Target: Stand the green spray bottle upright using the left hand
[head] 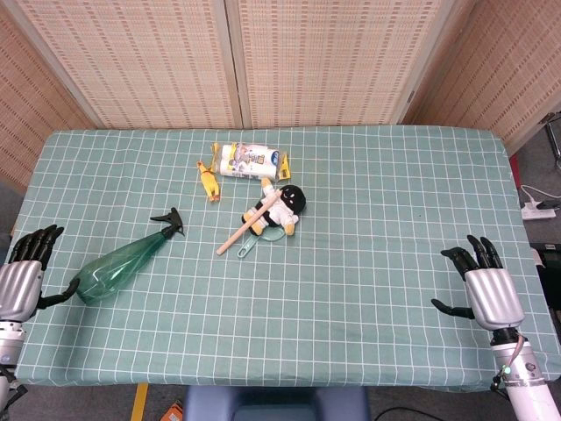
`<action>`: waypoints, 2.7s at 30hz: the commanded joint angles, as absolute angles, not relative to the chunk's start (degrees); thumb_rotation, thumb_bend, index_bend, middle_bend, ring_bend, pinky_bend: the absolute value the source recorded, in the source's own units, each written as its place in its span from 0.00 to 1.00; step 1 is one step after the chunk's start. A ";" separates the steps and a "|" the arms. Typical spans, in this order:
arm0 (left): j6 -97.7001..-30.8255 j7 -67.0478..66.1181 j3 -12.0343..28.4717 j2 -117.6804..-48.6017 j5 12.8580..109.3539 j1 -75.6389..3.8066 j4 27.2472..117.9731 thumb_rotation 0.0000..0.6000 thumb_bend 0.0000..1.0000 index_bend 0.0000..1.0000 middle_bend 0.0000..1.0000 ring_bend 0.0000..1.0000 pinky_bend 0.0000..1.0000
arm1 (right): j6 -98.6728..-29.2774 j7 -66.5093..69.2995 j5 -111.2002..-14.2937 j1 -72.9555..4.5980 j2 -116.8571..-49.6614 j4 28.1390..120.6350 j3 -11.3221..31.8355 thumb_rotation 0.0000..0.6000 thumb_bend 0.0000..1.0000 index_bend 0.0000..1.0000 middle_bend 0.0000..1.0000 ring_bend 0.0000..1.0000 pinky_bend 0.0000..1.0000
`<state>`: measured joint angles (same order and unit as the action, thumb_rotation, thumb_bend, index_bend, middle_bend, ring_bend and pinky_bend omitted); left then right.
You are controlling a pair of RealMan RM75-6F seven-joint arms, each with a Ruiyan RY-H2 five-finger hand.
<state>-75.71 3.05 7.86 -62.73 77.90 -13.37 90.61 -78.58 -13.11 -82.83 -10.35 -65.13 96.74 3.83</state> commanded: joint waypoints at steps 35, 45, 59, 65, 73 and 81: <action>-72.91 -53.79 21.76 -73.80 22.45 -42.76 100.03 1.00 0.27 0.07 0.15 0.11 0.13 | -77.98 -9.31 -84.26 -10.66 -64.53 95.92 3.48 1.00 0.00 0.25 0.22 0.00 0.00; -88.19 -73.31 30.75 -87.64 -6.77 -56.29 79.55 1.00 0.26 0.04 0.17 0.11 0.14 | -76.61 -5.13 -84.54 -11.00 -63.09 95.97 3.14 1.00 0.00 0.25 0.22 0.00 0.00; -89.27 -77.69 30.63 -93.76 -4.41 -59.95 77.56 1.00 0.26 0.01 0.16 0.11 0.12 | -75.24 -4.42 -84.05 -11.60 -62.44 96.46 3.11 1.00 0.00 0.25 0.22 0.00 0.00; -90.97 -78.28 29.28 -97.11 -3.26 -60.15 77.51 1.00 0.26 0.01 0.16 0.11 0.12 | -75.16 -3.71 -84.06 -11.59 -62.19 96.53 3.05 1.00 0.00 0.25 0.22 0.00 0.00; -91.79 -77.18 31.26 -100.57 -2.96 -60.09 76.16 1.00 0.26 0.01 0.16 0.11 0.10 | -75.21 -3.23 -84.34 -11.60 -62.08 96.31 2.93 1.00 0.00 0.25 0.22 0.00 0.00; -91.29 -75.61 34.80 -104.05 -2.40 -61.68 74.00 1.00 0.26 0.01 0.16 0.11 0.08 | -75.63 -4.40 -84.05 -11.52 -62.56 96.11 3.09 1.00 0.00 0.25 0.22 0.00 0.00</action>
